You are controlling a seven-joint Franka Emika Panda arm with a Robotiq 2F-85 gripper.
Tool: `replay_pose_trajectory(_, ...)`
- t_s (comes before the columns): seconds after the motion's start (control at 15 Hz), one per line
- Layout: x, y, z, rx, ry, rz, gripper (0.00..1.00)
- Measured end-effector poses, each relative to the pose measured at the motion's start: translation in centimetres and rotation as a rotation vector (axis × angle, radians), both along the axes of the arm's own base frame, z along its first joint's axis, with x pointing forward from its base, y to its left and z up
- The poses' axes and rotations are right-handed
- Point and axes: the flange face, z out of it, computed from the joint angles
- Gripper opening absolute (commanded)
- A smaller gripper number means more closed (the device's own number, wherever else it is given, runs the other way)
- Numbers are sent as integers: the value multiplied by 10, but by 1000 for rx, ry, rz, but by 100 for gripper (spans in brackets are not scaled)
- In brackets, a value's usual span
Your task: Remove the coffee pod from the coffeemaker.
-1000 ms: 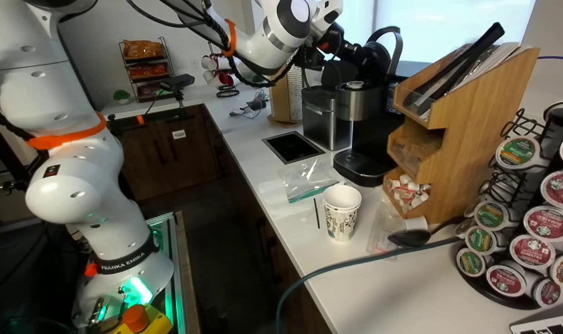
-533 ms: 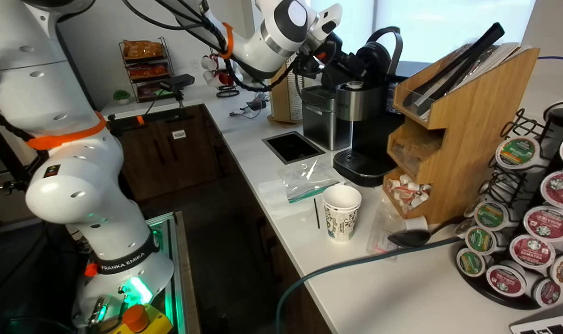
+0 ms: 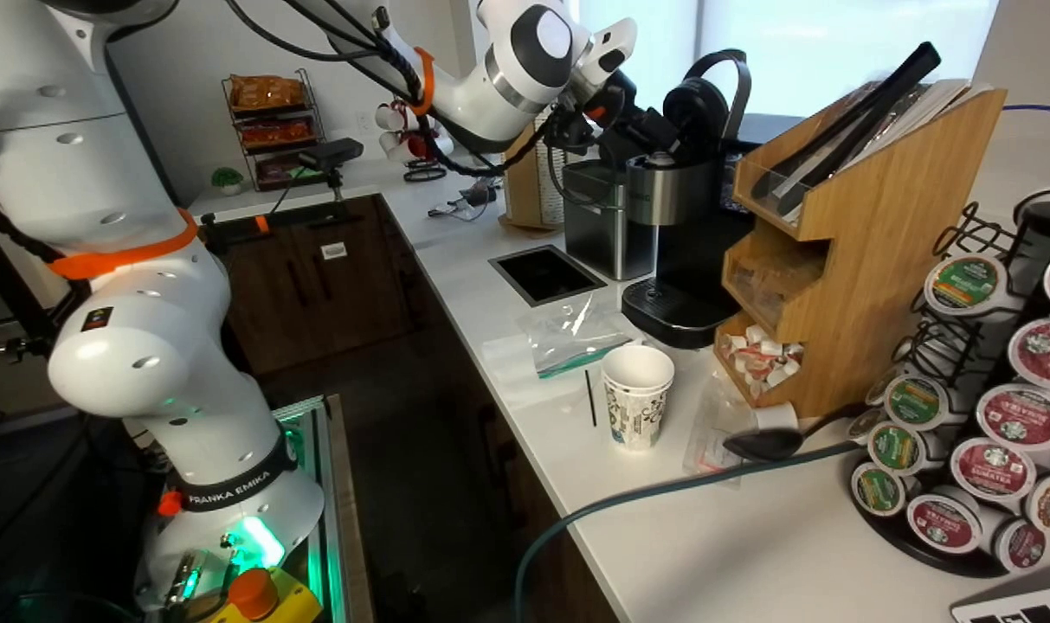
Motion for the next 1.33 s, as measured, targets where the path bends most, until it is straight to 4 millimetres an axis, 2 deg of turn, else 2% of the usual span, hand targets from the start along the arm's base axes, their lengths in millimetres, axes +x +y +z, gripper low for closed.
replay_pose_trajectory(0.2, 0, 2, 0, 0, 0, 3, 73)
replay_pose_trajectory(0.33, 0, 4, 0, 0, 0, 7, 95)
replay_pose_trajectory(0.4, 0, 5, 0, 0, 1, 9, 99)
replay_pose_trajectory(0.6, 2, 5, 0, -3, 0, 13, 100)
replay_pose_trajectory(0.93, 2, 18, -6, -4, 11, 36, 98)
replay_pose_trajectory(1.0, 2, 19, -8, -5, 13, 38, 88)
replay_pose_trajectory(1.07, 2, 20, -9, -5, 16, 40, 87)
replay_pose_trajectory(1.2, 4, 20, -10, -5, 17, 40, 62)
replay_pose_trajectory(1.33, 5, 19, -9, -5, 15, 40, 45)
